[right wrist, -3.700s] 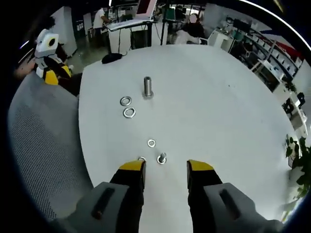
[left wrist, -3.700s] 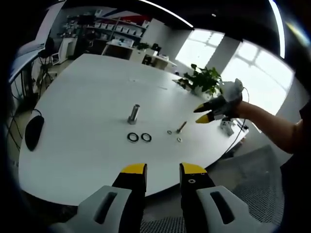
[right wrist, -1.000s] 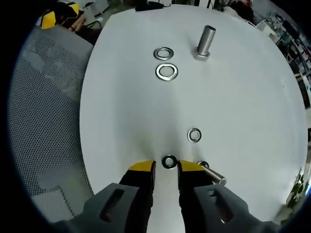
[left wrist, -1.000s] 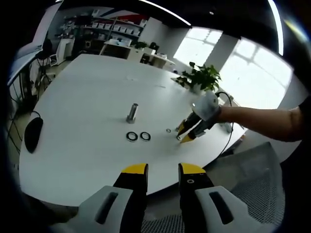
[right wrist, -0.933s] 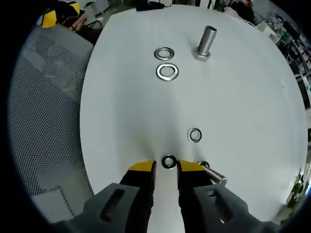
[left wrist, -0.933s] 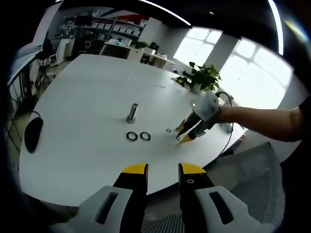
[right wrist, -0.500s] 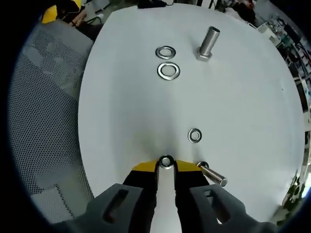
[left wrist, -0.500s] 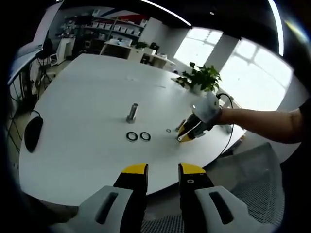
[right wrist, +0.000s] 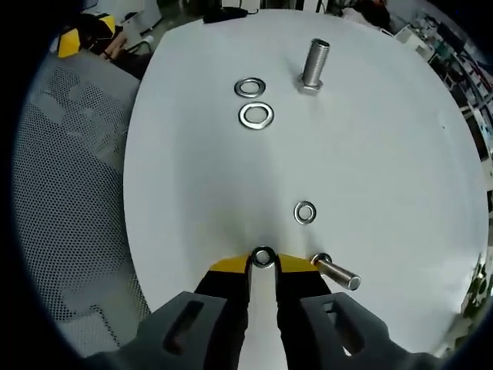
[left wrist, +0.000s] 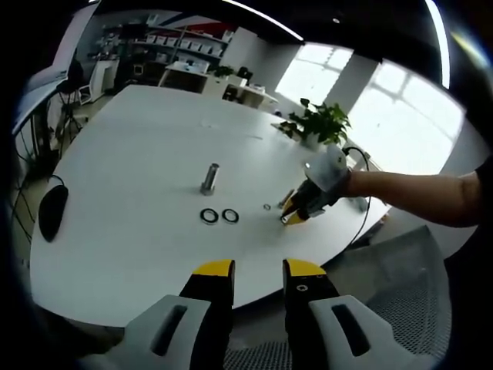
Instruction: Place the washer onto the threaded stud by aligning its center hole with the stud, sliding it down to the base, and recovering from edge contact or off-axis alignment until the washer reaches the visible bottom stop.
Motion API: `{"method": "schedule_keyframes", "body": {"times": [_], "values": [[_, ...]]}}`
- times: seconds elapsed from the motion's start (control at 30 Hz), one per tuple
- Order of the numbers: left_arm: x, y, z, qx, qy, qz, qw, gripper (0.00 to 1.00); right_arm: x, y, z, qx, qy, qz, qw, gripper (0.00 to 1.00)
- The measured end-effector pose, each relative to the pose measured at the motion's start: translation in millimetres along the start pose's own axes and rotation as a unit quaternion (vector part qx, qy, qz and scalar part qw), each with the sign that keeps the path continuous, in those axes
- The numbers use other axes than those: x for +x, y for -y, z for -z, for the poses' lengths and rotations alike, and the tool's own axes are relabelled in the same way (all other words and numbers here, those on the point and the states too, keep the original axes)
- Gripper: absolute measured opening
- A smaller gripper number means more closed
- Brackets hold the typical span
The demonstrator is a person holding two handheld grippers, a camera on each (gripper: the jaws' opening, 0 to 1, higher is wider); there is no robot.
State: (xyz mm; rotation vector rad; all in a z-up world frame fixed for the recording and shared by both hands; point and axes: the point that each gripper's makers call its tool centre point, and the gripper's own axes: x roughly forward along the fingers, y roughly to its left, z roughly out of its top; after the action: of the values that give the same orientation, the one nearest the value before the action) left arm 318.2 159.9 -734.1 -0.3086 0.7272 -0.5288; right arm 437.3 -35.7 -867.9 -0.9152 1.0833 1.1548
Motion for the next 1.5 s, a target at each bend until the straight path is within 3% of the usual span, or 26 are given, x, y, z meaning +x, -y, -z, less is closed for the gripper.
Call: {"method": "schedule_keyframes", "body": {"times": [0.4, 0.7, 1.27, 1.5], "values": [[0, -0.2, 0.2, -0.001, 0.000, -0.001, 1.0000, 0.23, -2, -2, 6.1, 0.005, -0.004, -0.004, 1.0000, 0.13], [0, 0.1, 0.8, 0.000, -0.002, 0.000, 1.0000, 0.23, -16, -6, 14.1, -0.001, -0.006, -0.014, 0.9999, 0.13], [0, -0.2, -1.5, -0.004, 0.005, 0.000, 1.0000, 0.23, -48, 21, 24.5, 0.032, 0.017, 0.019, 0.9992, 0.13], [0, -0.4, -1.8, -0.002, 0.005, -0.001, 1.0000, 0.23, -64, 25, 17.1, 0.028, 0.024, 0.023, 0.9991, 0.13]]}}
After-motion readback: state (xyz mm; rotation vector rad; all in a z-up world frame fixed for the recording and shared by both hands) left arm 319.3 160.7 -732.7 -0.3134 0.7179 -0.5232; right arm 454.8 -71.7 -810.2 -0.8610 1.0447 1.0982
